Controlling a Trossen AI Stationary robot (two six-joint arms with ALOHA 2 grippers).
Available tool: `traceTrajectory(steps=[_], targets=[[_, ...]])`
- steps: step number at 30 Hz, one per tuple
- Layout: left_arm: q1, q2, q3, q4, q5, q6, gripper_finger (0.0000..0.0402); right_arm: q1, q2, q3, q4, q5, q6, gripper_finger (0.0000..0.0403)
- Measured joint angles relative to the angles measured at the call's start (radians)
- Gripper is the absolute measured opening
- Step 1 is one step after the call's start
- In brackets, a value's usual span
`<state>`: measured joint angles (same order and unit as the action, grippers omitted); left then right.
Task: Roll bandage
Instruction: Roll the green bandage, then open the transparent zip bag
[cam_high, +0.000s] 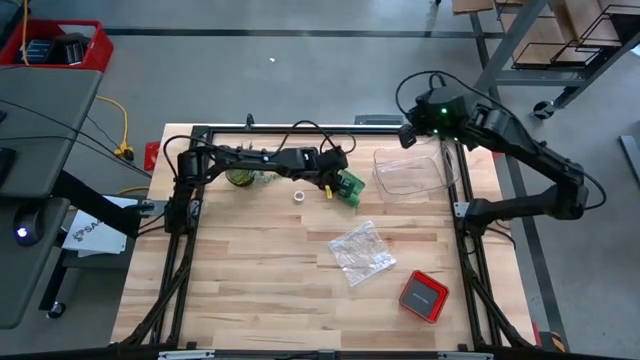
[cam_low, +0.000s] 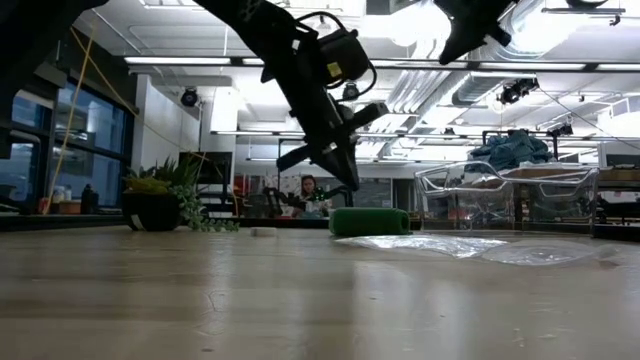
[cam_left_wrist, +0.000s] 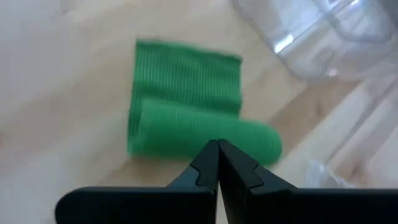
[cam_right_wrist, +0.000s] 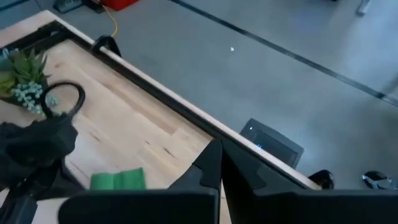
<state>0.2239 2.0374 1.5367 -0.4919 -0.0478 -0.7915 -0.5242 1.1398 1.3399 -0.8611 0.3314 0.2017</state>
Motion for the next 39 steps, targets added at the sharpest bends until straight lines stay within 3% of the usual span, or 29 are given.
traceTrajectory(steps=[7,13,21,31,39], targets=[[-0.027,0.036,0.001,-0.008,0.104,-0.011,0.0000,-0.036,-0.016,0.000,-0.041,0.001,0.007,0.0000],[-0.028,0.104,-0.001,-0.003,0.094,-0.025,0.0000,-0.052,-0.016,0.000,-0.037,0.000,0.008,0.0000],[0.000,0.128,0.002,0.148,0.080,-0.065,0.0000,-0.052,-0.016,0.000,-0.037,-0.013,0.026,0.0000],[0.050,0.016,0.067,0.187,0.062,0.043,0.0000,-0.052,-0.016,0.000,-0.036,-0.013,0.016,0.0000],[0.050,-0.201,0.082,0.198,-0.016,0.354,0.0000,-0.052,-0.015,0.000,-0.037,-0.026,-0.006,0.0000]])
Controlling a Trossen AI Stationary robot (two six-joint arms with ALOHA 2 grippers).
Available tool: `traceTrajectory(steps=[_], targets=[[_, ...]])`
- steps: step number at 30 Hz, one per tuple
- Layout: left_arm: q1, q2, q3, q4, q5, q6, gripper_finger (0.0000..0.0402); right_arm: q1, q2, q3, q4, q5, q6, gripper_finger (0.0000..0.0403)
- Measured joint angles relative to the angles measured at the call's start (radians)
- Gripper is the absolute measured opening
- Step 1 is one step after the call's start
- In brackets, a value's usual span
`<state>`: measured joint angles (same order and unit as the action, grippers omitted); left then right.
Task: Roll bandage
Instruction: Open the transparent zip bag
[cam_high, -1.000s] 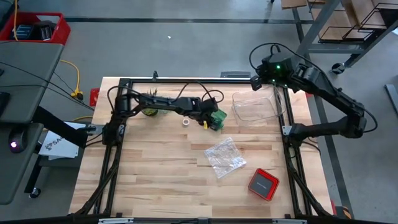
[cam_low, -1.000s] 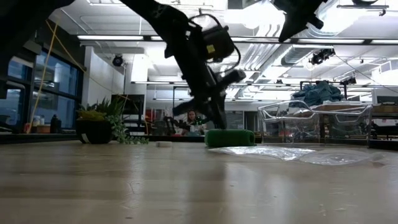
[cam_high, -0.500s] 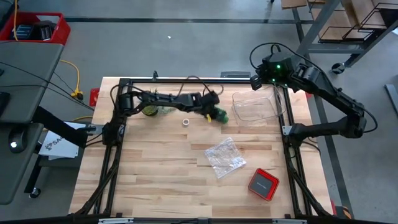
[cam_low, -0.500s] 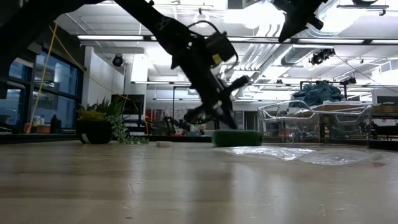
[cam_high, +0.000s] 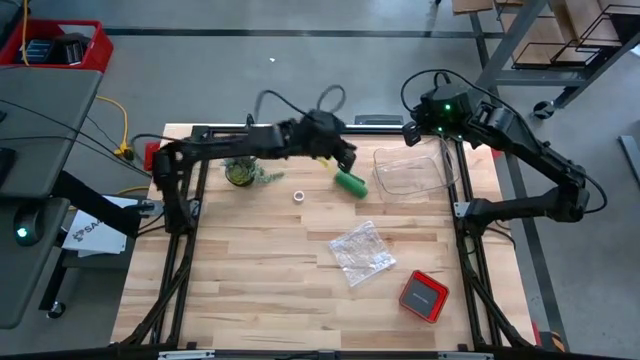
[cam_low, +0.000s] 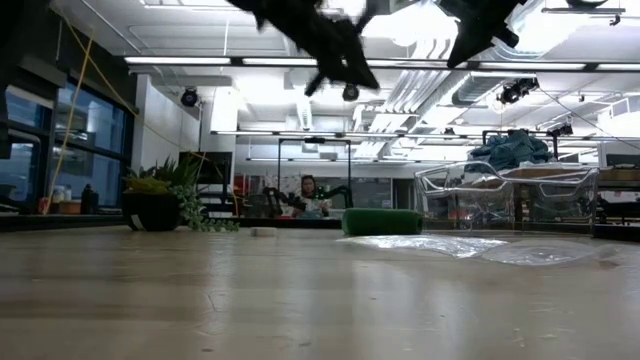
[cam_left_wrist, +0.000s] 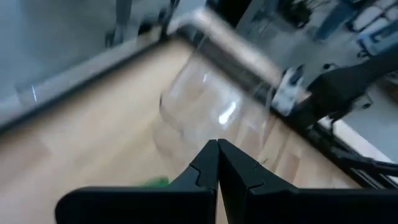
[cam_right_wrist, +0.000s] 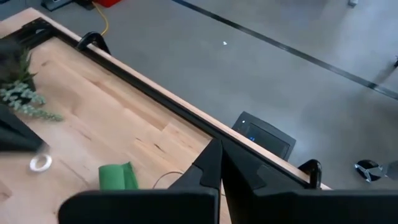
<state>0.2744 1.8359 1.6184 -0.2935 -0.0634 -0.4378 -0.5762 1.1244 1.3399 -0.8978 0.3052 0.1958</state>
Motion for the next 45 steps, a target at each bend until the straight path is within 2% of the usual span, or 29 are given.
traceTrajectory(steps=[4,9,14,17,23,28,34,37,39,42,45], targets=[[-0.004,-0.129,0.000,-0.023,-0.032,0.133,0.0000,0.000,0.000,0.000,0.000,-0.045,-0.022,0.0000],[-0.010,-0.244,0.000,-0.055,-0.081,0.179,0.0000,0.000,0.000,0.000,0.002,-0.123,-0.021,0.0000],[-0.029,-0.305,0.000,-0.119,-0.076,0.179,0.0000,0.007,0.002,0.000,0.002,-0.353,0.006,0.0000],[-0.053,-0.316,0.000,-0.211,-0.054,0.193,0.0002,0.045,0.016,0.002,-0.065,-0.480,0.006,0.0000],[-0.112,-0.303,0.000,-0.478,-0.046,0.171,0.0035,0.217,0.088,-0.017,-0.326,-0.469,0.017,0.0000],[-0.168,-0.255,-0.011,-0.601,-0.046,0.144,0.0089,0.357,0.094,-0.201,-0.297,-0.542,0.108,0.0027],[-0.216,-0.226,-0.149,-0.513,-0.043,0.072,0.0155,0.515,0.095,-0.497,-0.110,-0.687,0.330,0.0126],[-0.231,-0.231,-0.259,-0.391,-0.023,0.011,0.0178,0.593,0.095,-0.587,0.052,-0.691,0.434,0.0174],[-0.234,-0.232,-0.325,-0.330,0.013,-0.045,0.0189,0.631,0.094,-0.625,0.170,-0.636,0.538,0.0194],[-0.235,-0.232,-0.407,-0.230,0.054,-0.130,0.0200,0.669,0.101,-0.660,0.281,-0.520,0.662,0.0204],[-0.234,-0.232,-0.464,-0.159,0.075,-0.194,0.0205,0.682,0.146,-0.665,0.305,-0.434,0.695,0.0206]])
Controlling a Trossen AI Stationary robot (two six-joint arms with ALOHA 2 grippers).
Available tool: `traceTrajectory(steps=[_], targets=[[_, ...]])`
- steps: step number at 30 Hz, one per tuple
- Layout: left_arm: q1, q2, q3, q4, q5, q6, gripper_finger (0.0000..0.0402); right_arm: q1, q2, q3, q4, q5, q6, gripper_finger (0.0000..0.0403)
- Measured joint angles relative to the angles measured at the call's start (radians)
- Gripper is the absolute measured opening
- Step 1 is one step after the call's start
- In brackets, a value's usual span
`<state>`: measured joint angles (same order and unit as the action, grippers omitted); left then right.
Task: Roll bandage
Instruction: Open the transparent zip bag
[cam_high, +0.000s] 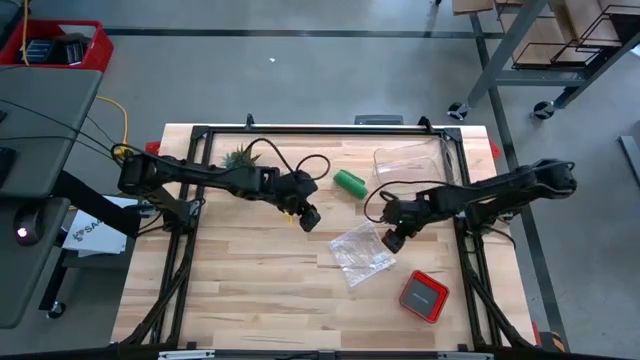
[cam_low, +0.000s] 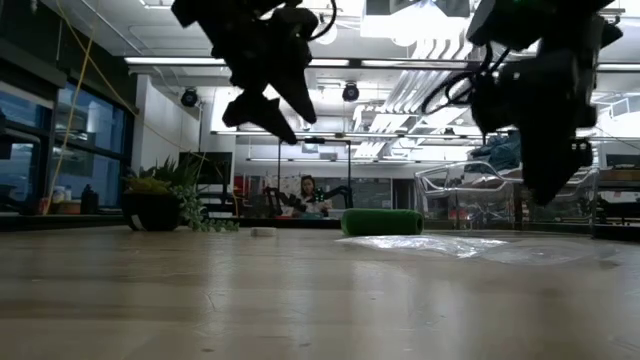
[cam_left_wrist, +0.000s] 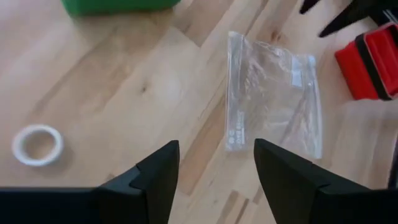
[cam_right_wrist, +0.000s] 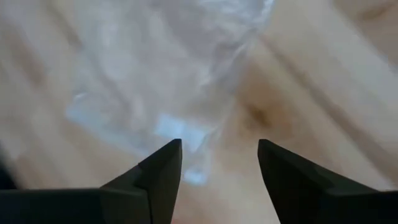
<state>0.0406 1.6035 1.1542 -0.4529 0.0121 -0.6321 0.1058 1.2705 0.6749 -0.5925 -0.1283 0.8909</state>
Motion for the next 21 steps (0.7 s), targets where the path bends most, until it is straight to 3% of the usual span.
traceTrajectory(steps=[6,11,16,21], targets=[[-0.002,0.000,-0.026,0.041,0.011,-0.063,0.0205,0.007,0.164,0.014,0.061,0.015,-0.023,0.0206],[-0.002,0.000,-0.026,0.061,0.041,-0.079,0.0205,0.019,0.304,0.104,0.078,0.024,-0.084,0.0206],[-0.002,0.000,-0.026,0.059,0.063,-0.091,0.0205,0.033,0.428,0.202,-0.006,0.083,-0.089,0.0204],[-0.002,-0.001,-0.026,0.061,0.083,-0.099,0.0205,0.037,0.508,0.248,-0.079,0.094,-0.115,0.0161]])
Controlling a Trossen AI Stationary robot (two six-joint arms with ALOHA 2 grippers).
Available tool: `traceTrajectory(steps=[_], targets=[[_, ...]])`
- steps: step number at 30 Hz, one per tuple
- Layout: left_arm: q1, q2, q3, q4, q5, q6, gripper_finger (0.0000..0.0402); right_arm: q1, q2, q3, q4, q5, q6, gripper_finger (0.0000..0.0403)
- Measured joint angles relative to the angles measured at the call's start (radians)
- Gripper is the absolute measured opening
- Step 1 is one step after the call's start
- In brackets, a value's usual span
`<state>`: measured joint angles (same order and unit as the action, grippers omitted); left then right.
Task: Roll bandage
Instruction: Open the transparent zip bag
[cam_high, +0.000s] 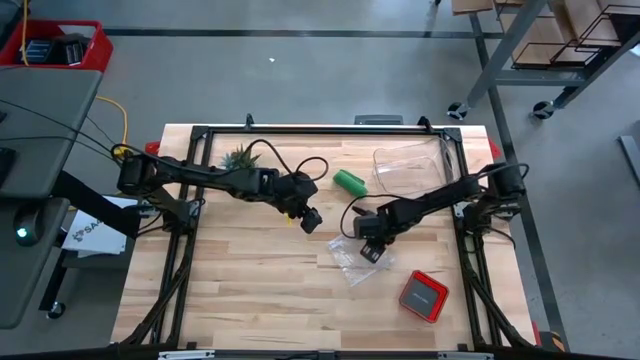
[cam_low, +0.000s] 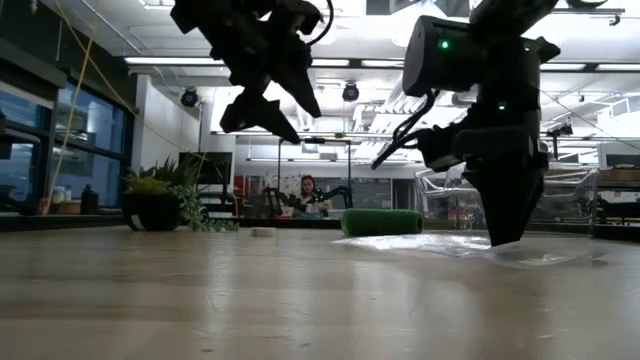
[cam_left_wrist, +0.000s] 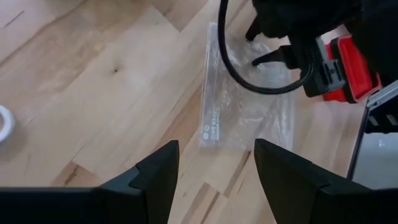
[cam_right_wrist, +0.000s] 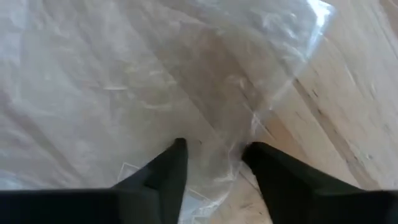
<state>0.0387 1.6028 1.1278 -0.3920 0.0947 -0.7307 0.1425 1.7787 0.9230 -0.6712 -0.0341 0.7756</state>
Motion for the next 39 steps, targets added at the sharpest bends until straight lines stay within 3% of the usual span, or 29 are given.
traceTrajectory(steps=[5,9,12,16,19,23,28,32,39], targets=[[0.000,-0.040,0.000,0.027,0.007,0.023,0.0205,0.005,-0.010,0.027,0.000,0.046,-0.059,0.0021],[0.005,-0.120,0.000,0.081,-0.013,0.059,0.0205,-0.020,-0.033,0.066,-0.067,0.084,-0.081,0.0005],[0.013,-0.207,0.002,0.113,-0.033,0.098,0.0205,-0.052,-0.083,0.114,-0.103,0.057,-0.121,0.0002],[0.005,-0.324,0.052,0.033,-0.112,0.271,0.0205,-0.126,-0.189,0.165,-0.080,-0.123,-0.131,0.0000],[-0.039,-0.372,0.136,-0.120,-0.254,0.468,0.0205,-0.220,-0.261,0.190,-0.003,-0.323,-0.121,0.0000],[-0.131,-0.380,0.251,-0.302,-0.465,0.798,0.0205,-0.355,-0.299,0.204,0.088,-0.601,-0.059,0.0000],[-0.269,-0.371,0.293,-0.391,-0.630,1.252,0.0205,-0.457,-0.291,0.204,0.203,-0.910,0.043,0.0000],[-0.340,-0.349,0.292,-0.417,-0.690,1.502,0.0205,-0.489,-0.287,0.204,0.241,-1.003,0.102,0.0000],[-0.350,-0.292,0.293,-0.355,-0.691,1.597,0.0204,-0.507,-0.287,0.204,0.338,-1.026,0.190,0.0000]])
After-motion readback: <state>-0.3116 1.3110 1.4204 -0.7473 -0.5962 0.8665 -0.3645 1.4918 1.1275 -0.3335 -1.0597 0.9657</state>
